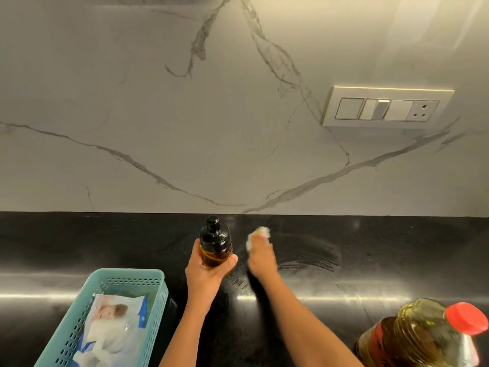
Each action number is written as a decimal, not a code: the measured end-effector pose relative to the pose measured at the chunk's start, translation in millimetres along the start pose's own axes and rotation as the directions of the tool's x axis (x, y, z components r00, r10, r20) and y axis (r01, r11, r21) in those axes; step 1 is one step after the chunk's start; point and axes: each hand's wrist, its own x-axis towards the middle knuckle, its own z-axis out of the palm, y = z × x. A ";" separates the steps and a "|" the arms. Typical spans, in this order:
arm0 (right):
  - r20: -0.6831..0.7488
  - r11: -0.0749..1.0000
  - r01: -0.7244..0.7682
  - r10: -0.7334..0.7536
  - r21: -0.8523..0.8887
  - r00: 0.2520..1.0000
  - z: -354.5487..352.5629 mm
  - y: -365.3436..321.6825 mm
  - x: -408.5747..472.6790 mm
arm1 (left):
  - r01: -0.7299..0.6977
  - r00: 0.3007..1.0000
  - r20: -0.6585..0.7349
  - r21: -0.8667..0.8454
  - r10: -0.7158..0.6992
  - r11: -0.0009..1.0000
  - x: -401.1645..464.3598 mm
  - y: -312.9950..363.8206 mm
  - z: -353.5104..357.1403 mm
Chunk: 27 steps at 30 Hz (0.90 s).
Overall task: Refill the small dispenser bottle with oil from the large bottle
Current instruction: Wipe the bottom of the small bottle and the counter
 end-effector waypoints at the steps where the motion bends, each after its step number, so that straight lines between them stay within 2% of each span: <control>1: 0.048 0.996 0.092 -0.093 0.014 0.995 12.3 -13.5 -11.8 | -0.001 1.000 -0.011 0.007 0.001 1.000 0.3 -1.4 -0.1; 4: 0.191 0.934 0.340 -0.355 0.105 0.915 33.6 -26.2 -66.7 | 0.006 1.000 -0.028 0.006 -0.006 1.000 -1.0 -3.4 2.4; 6: 0.175 0.911 0.404 -0.412 0.077 0.894 30.1 -3.5 -87.4 | 0.017 1.000 -0.016 -0.005 -0.017 1.000 -2.4 -4.3 7.4; 8: 0.032 0.962 0.272 -0.271 -0.035 0.962 8.2 34.1 -83.6 | 0.018 1.000 0.011 -0.014 -0.018 1.000 -4.8 -4.0 12.7; 10: -0.120 0.997 -0.057 0.051 -0.052 0.991 -31.2 76.9 -66.9 | 0.020 0.999 0.038 -0.011 -0.020 1.000 -7.5 -4.6 16.6; 11: -0.180 0.973 -0.229 0.226 0.009 0.957 -52.4 98.2 -59.4 | 0.018 0.999 0.050 -0.006 -0.018 1.000 -8.6 -5.1 17.9; 12: -0.231 0.939 -0.337 0.342 0.063 0.911 -68.0 114.5 -54.4 | 0.012 0.998 0.062 -0.006 -0.012 1.000 -9.7 -5.4 19.0; 14: -0.242 0.904 -0.413 0.427 0.112 0.871 -77.7 116.6 -50.1 | 0.009 0.997 0.076 -0.009 -0.008 1.000 -10.9 -5.7 21.8; 16: -0.195 0.948 -0.302 0.316 0.099 0.928 -59.6 82.9 -52.3 | 0.007 0.997 0.082 -0.004 -0.006 1.000 -10.1 -5.6 25.5; 19: -0.072 0.999 -0.008 0.011 0.044 0.997 -8.0 27.5 -65.5 | -0.009 0.998 0.057 0.017 0.008 1.000 -7.3 -7.3 31.5; 22: 0.123 0.986 0.129 -0.142 0.103 0.982 21.5 -2.4 -95.6 | -0.018 1.000 0.010 0.088 0.017 0.996 0.0 -7.3 36.0; 24: 0.220 0.971 0.233 -0.238 0.048 0.946 24.5 -8.0 -115.6 | -0.026 1.000 0.015 0.120 0.024 0.992 5.2 -4.6 39.6; 27: 0.279 0.935 0.342 -0.355 0.097 0.892 14.4 -4.0 -136.1 | -0.041 0.999 0.036 0.153 0.036 0.987 12.6 -3.6 47.8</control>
